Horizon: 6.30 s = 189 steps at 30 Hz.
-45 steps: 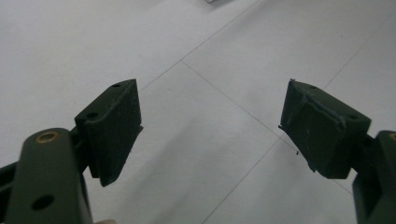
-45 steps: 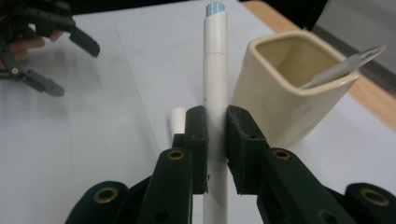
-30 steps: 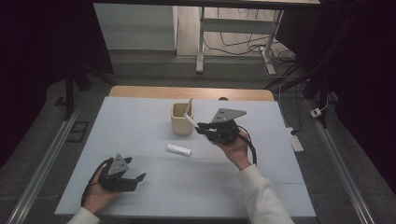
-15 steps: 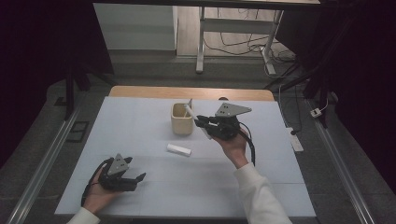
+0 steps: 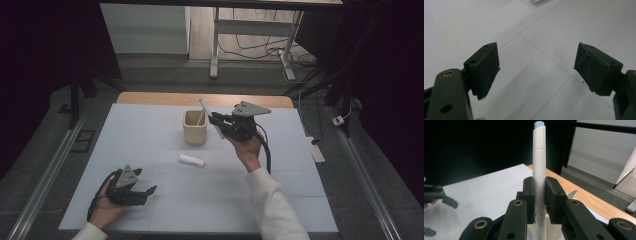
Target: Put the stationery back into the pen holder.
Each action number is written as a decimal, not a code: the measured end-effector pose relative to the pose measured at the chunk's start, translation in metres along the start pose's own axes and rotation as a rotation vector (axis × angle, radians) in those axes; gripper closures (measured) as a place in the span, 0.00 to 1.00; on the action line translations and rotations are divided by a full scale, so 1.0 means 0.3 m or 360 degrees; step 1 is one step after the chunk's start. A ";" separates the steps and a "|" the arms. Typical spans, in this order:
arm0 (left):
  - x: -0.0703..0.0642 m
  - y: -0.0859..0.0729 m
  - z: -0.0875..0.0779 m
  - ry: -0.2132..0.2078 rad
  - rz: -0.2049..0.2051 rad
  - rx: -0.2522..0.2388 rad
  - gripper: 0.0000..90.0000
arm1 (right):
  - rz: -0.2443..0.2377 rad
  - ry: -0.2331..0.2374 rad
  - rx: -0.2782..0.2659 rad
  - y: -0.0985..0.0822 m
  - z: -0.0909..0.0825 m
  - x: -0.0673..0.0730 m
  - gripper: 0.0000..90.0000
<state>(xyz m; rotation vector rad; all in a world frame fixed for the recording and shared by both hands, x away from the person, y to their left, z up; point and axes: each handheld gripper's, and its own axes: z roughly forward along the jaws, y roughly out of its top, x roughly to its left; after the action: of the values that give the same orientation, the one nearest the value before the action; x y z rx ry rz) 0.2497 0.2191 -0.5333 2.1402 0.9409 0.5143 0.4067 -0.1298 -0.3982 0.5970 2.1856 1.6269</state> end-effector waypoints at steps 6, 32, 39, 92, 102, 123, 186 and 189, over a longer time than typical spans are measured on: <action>-0.002 0.001 0.001 -0.0002 0.0001 0.0001 0.22 | 0.0013 -0.0033 -0.0038 0.009 0.012 -0.018 0.87; 0.001 0.000 0.006 0.0001 -0.0005 0.0011 0.22 | 0.0108 -0.0030 -0.0140 0.018 0.088 -0.072 0.87; 0.000 0.000 0.006 0.0000 -0.0003 0.0010 0.22 | 0.0116 -0.0045 -0.0154 0.029 0.105 -0.075 0.87; 0.002 -0.002 0.004 0.0002 0.0001 0.0002 0.23 | 0.0181 -0.0084 -0.0176 -0.025 0.383 -0.092 0.86; 0.000 -0.001 0.005 0.0001 0.0009 0.0008 0.23 | 0.0182 -0.0165 -0.0137 -0.070 0.369 -0.096 0.61; 0.000 -0.001 0.006 0.0007 0.0014 0.0012 0.23 | 0.0157 -0.0124 -0.0023 -0.060 0.303 -0.105 0.60; -0.006 0.003 0.012 0.0019 0.0027 0.0025 0.23 | -0.0096 0.0155 0.0470 -0.151 0.146 0.030 0.55; -0.006 0.003 0.011 0.0019 0.0029 0.0025 0.23 | -0.0106 0.0181 0.0497 -0.150 0.157 0.039 0.55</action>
<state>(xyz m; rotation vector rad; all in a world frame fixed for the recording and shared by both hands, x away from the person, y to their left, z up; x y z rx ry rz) 0.2510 0.2157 -0.5349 2.1638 0.9362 0.5309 0.4153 -0.0966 -0.4550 0.5182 2.5384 1.3252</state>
